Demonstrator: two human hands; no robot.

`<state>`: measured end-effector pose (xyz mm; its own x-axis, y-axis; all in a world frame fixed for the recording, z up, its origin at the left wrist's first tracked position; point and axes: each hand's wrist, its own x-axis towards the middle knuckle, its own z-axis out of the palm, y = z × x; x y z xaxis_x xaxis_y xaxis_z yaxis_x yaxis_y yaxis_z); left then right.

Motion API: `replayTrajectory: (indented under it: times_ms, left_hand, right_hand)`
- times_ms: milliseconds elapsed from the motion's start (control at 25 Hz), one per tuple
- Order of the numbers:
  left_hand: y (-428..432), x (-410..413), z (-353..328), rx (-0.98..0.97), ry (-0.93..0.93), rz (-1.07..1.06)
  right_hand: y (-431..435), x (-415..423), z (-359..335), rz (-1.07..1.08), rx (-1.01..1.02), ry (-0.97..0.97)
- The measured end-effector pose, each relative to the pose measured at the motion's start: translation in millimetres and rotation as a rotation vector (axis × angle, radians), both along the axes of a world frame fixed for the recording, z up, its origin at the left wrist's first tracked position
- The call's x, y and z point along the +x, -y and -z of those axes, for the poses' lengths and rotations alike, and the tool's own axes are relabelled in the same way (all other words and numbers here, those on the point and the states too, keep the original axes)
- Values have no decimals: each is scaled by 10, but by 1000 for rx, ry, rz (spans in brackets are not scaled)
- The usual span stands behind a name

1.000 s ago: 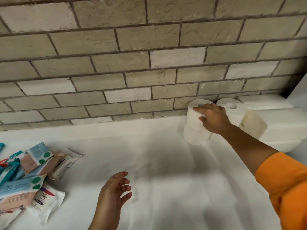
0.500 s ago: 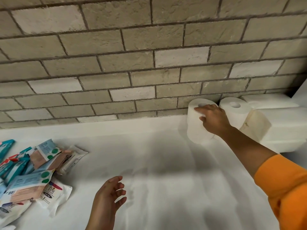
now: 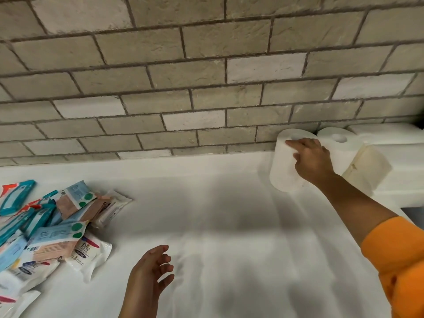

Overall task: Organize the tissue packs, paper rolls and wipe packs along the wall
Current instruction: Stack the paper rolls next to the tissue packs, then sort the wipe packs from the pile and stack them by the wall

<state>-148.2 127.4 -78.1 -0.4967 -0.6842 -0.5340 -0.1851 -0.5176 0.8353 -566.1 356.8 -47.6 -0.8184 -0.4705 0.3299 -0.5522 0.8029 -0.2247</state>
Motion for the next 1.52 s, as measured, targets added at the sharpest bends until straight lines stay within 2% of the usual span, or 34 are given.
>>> replayTrajectory:
  times_ms: [200,320,480,600,800,960,1280,1520]
  left_hand:
    - [-62,-58,8,-5,-3,20]
    - [-115,-101,-2,-27,-17,40]
    - [-138,-129,1,-123,-23,76]
    - [-111,-103,-11,-218,-21,98]
    - [51,-19,-35,-372,7,151]
    - [232,160,-34,-434,24,198]
    - [1066,933,76,-393,23,204]
    - [1998,1628,43,-427,-16,84]
  right_hand:
    - [-23,2,42,-62,-37,5]
    - [-17,105,12,-4,5,-8]
    - [-17,653,111,20,-137,-71]
    - [11,1170,304,-71,-222,75]
    - [269,2071,582,-216,-332,440]
    - [523,2646,629,-326,-301,675]
    - [1572,3350,519,-328,-312,824]
    - [2432,3998,426,-344,-278,854]
